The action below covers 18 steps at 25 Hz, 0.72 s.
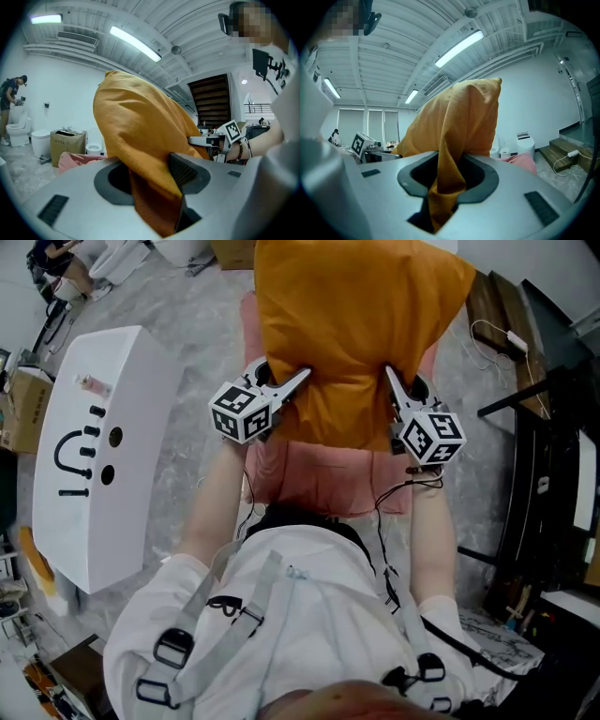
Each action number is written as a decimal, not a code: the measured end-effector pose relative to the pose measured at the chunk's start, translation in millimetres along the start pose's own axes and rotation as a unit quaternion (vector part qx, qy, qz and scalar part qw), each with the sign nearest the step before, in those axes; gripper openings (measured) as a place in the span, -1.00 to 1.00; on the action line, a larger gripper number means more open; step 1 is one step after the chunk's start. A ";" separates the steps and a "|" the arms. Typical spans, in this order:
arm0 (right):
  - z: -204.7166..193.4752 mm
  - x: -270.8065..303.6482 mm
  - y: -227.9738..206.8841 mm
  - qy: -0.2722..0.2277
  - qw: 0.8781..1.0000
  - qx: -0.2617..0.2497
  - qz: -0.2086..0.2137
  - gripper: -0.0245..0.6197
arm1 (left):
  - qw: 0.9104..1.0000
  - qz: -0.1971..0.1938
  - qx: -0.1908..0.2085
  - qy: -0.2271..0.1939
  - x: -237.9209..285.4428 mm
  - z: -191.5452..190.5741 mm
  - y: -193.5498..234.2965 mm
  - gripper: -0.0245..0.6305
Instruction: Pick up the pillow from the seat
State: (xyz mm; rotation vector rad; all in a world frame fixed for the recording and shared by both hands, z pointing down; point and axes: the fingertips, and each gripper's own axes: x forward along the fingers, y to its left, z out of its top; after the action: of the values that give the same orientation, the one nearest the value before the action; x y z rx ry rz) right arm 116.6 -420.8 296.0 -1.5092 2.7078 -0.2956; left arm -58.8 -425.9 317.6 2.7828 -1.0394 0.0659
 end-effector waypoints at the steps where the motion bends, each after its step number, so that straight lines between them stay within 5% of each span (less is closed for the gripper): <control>1: 4.5 1.5 1.8 -0.002 1.000 -0.004 0.002 -0.53 | 1.000 0.001 0.001 -0.004 -1.2 4.0 1.2 -0.21; 18: 68.6 14.6 7.7 -0.035 0.998 -0.046 0.009 -0.53 | 0.998 0.009 0.030 -0.052 2.5 63.6 9.1 -0.21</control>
State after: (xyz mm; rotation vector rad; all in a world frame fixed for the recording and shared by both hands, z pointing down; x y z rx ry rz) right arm 110.4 -439.7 228.3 -1.4871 2.7142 -0.1170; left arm -64.0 -445.3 256.6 2.8575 -1.1045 -0.0454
